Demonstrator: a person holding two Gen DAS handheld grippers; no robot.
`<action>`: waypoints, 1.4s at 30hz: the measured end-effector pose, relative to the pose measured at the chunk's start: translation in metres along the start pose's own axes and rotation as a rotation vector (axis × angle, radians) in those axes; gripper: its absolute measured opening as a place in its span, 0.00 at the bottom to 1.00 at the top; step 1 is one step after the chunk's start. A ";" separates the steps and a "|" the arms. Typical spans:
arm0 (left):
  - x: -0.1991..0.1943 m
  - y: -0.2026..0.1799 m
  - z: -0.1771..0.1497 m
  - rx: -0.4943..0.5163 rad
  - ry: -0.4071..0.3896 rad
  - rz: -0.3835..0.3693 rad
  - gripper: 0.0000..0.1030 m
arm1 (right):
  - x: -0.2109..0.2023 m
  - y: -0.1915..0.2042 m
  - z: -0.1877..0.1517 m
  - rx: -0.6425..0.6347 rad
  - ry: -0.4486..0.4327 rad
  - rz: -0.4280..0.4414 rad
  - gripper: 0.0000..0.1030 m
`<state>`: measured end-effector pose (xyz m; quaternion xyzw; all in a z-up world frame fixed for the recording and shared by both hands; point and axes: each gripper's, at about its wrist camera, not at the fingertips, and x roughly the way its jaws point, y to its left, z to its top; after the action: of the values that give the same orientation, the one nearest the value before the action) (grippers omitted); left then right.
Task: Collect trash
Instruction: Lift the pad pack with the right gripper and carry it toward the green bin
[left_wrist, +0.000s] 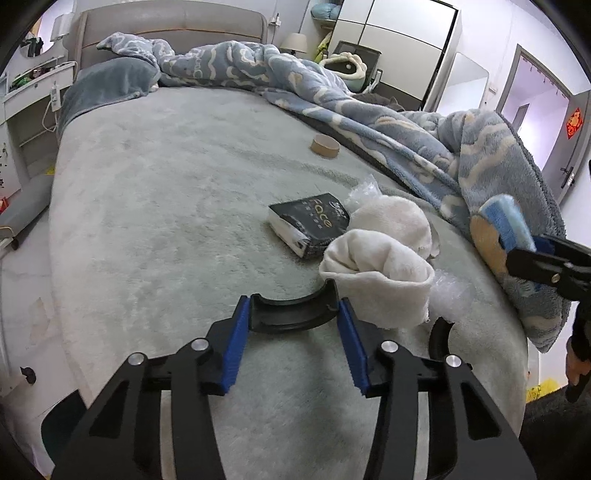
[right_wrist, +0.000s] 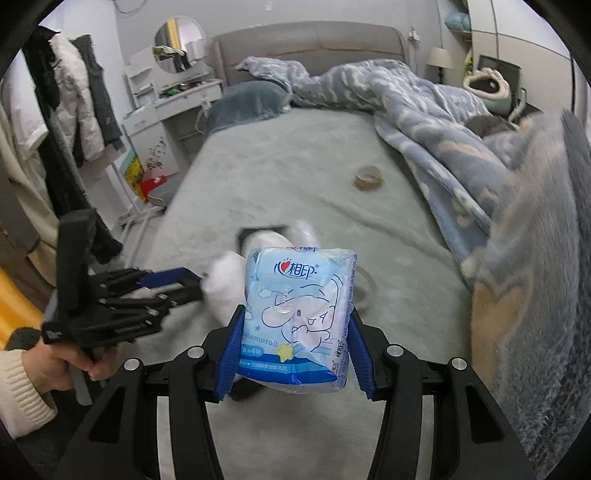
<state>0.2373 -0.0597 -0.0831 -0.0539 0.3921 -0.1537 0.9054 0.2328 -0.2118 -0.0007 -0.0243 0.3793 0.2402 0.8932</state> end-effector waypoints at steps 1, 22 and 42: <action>-0.003 0.001 -0.001 0.001 -0.005 0.005 0.49 | -0.002 0.004 0.002 -0.004 -0.004 0.004 0.51; -0.080 0.054 -0.027 -0.061 -0.057 0.081 0.48 | 0.015 0.099 0.026 -0.043 -0.019 0.172 0.51; -0.087 0.160 -0.105 -0.270 0.168 0.248 0.49 | 0.052 0.210 0.033 -0.149 0.097 0.270 0.51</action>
<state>0.1422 0.1218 -0.1296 -0.1130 0.4868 0.0090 0.8661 0.1925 0.0026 0.0159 -0.0512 0.4030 0.3840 0.8292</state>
